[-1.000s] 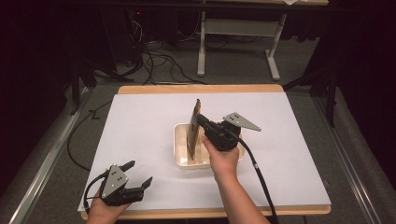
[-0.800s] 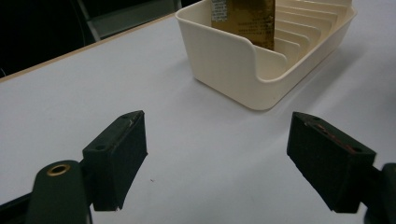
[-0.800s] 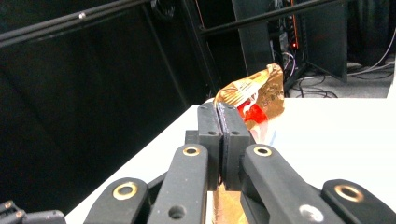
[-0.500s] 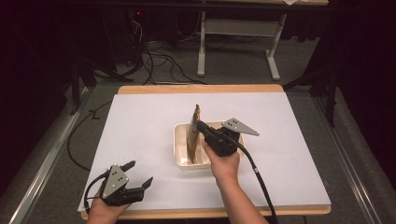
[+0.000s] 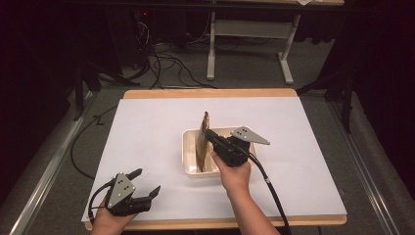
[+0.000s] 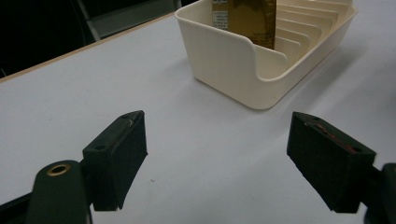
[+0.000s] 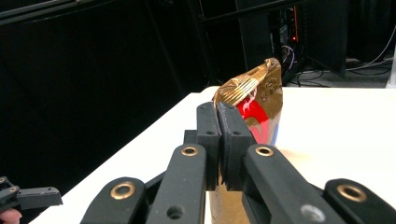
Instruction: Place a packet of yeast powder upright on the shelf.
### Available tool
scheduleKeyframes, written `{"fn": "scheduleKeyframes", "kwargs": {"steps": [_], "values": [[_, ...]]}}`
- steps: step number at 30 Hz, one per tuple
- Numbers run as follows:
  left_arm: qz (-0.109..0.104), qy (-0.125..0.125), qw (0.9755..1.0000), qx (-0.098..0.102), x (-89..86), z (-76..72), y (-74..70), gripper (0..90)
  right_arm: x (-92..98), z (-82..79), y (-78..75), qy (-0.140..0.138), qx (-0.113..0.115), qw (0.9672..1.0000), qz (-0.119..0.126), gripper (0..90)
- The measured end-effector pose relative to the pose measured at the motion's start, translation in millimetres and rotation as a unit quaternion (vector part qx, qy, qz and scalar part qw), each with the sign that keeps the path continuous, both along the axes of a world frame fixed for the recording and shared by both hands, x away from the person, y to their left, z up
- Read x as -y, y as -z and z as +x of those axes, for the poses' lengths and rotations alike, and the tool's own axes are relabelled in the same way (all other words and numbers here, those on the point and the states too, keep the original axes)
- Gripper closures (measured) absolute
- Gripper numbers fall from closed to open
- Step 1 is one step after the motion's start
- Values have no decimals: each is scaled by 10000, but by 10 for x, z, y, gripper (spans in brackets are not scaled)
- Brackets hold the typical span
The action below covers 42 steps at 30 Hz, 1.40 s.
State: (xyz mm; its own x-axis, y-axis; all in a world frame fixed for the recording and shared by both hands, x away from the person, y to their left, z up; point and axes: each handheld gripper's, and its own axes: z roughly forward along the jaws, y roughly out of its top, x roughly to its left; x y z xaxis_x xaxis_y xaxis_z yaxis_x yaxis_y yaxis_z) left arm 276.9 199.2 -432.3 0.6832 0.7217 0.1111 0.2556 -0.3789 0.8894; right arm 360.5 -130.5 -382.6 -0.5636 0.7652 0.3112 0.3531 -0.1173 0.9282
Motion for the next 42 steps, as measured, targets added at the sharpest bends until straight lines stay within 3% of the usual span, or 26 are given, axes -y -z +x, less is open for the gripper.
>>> {"fn": "scheduleKeyframes", "kwargs": {"steps": [6,11,17,28,33,42], "values": [[3,-1,10000,-5,4,1,1,204,9,-7,-33,-40,-1,10000,-17,811],[-2,-12,10000,-4,-4,6,0,205,17,-27,-85,-85,3,9999,-61,676],[-14,-19,10000,5,-10,8,0,204,20,-66,-149,-170,-17,9995,-278,520],[3,-15,10000,-3,-4,10,0,205,75,-136,-215,-272,76,9985,-475,391],[-3,-15,10000,-2,-7,16,2,204,110,-193,-209,-292,128,9971,-696,288],[37,-2,10000,-19,3,21,10,204,351,-284,-119,-261,106,9952,-937,195]]}}
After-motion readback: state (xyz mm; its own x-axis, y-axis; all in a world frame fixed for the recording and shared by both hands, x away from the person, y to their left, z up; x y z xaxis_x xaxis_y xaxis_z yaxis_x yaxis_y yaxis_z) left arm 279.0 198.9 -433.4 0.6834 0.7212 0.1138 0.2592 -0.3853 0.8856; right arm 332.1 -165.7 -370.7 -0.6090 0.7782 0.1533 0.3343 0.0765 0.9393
